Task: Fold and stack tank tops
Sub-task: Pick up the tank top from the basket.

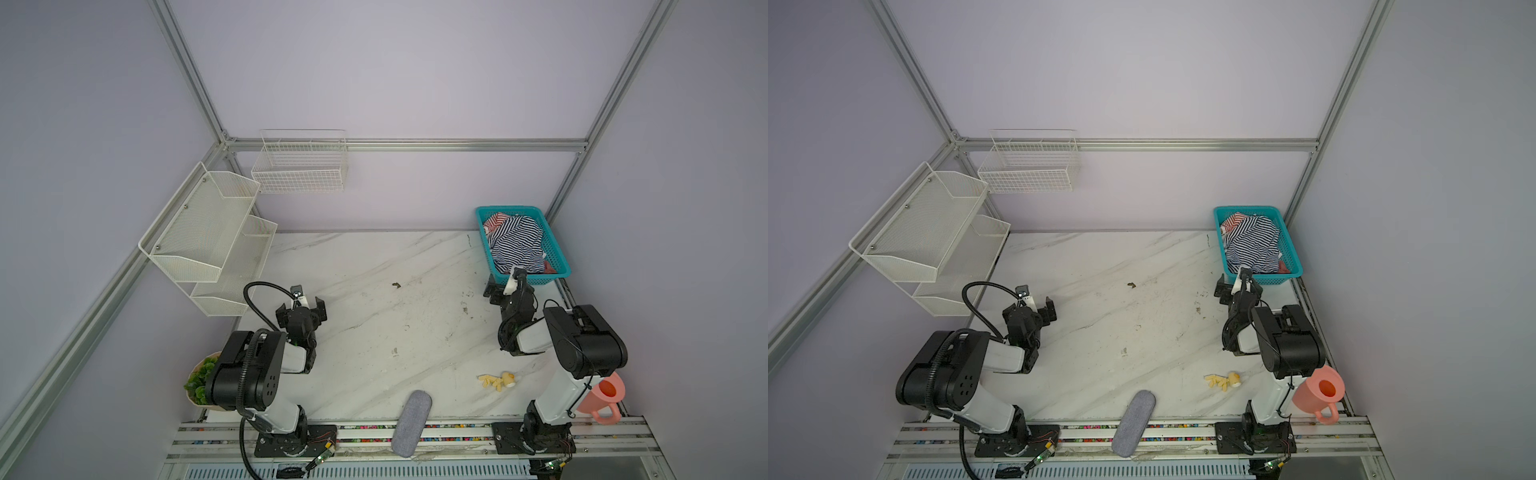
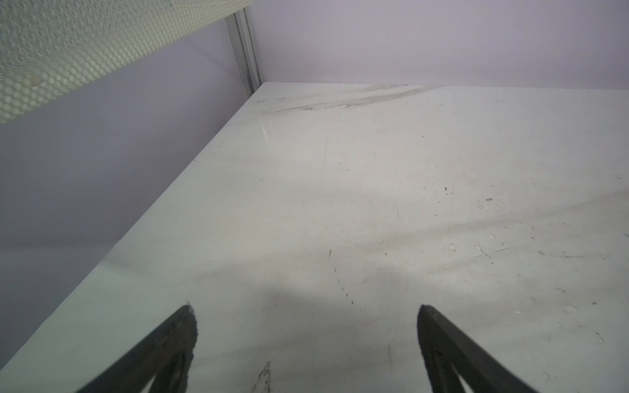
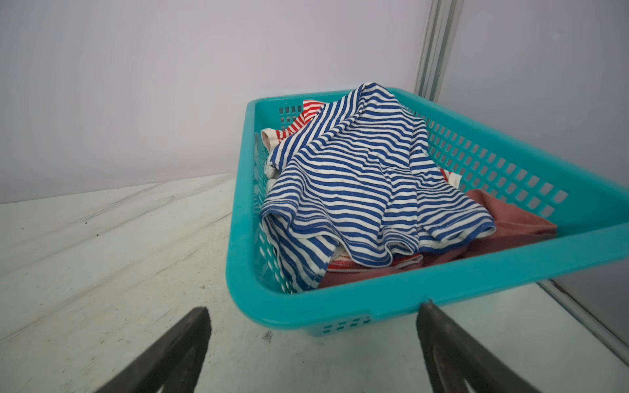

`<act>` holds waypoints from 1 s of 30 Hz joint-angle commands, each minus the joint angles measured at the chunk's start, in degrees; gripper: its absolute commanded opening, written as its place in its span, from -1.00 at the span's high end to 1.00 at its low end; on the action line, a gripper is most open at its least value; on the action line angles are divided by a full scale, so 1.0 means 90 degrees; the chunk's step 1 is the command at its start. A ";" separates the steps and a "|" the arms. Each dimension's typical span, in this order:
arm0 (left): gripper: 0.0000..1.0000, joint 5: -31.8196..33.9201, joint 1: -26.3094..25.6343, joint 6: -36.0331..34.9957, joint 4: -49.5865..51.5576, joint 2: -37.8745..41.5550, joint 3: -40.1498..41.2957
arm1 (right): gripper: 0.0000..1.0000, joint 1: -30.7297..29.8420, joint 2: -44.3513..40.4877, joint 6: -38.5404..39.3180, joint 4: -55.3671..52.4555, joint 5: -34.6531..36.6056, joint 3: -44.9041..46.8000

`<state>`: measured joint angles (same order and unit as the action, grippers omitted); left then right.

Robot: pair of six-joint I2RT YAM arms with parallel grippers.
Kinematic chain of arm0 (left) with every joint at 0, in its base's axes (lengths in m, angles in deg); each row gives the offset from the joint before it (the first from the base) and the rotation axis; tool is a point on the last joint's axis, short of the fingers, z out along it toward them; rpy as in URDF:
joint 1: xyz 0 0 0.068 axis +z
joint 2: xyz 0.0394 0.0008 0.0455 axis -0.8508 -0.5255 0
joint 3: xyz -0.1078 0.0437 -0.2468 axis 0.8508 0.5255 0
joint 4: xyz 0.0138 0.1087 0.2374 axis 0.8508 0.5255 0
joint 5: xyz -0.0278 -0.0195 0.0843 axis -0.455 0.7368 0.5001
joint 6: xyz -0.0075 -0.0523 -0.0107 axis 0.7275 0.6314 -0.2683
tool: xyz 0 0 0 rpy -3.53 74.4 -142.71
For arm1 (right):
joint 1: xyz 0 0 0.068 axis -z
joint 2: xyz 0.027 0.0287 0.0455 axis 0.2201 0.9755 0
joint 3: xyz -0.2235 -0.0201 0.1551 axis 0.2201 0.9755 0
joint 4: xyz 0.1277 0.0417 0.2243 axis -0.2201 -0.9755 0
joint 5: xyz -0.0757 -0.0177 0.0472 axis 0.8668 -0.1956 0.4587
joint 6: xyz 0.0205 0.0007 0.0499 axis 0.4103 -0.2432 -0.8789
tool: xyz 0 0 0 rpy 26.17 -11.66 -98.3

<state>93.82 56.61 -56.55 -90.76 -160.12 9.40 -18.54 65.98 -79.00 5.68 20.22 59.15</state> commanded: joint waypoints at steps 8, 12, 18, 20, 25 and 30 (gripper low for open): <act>-0.99 0.0080 -0.0038 -0.0136 -0.0263 0.0018 -0.0399 | -0.91 -0.0044 0.0037 0.0095 0.0396 0.0070 -0.0085; -1.00 0.0080 -0.0041 -0.0144 -0.0287 0.0024 -0.0379 | -0.73 -0.0046 0.0017 0.0103 0.0423 0.0069 -0.0058; -1.00 0.0116 -0.0103 -0.0242 0.0510 0.0744 -0.0489 | -0.62 -0.0058 -0.1217 0.0021 -0.1767 -0.0044 -0.0695; -0.97 0.0000 -0.0185 -0.0420 0.0887 0.1248 -0.0523 | -0.59 -0.0056 -0.1685 -0.0155 -0.2821 -0.0292 -0.1057; -0.94 -0.0076 -0.0336 -0.0304 0.2287 0.2513 -0.0953 | -0.53 -0.0055 -0.2230 -0.0441 -0.4755 -0.0831 -0.2113; -0.87 -0.1206 -0.0434 0.0255 0.4127 0.3248 -0.1771 | -0.52 -0.0046 -0.1517 -0.0476 -0.6542 -0.0828 -0.3828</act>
<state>89.82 53.53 -57.36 -64.51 -133.14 1.16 -18.67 48.52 -82.63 -37.73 13.99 30.50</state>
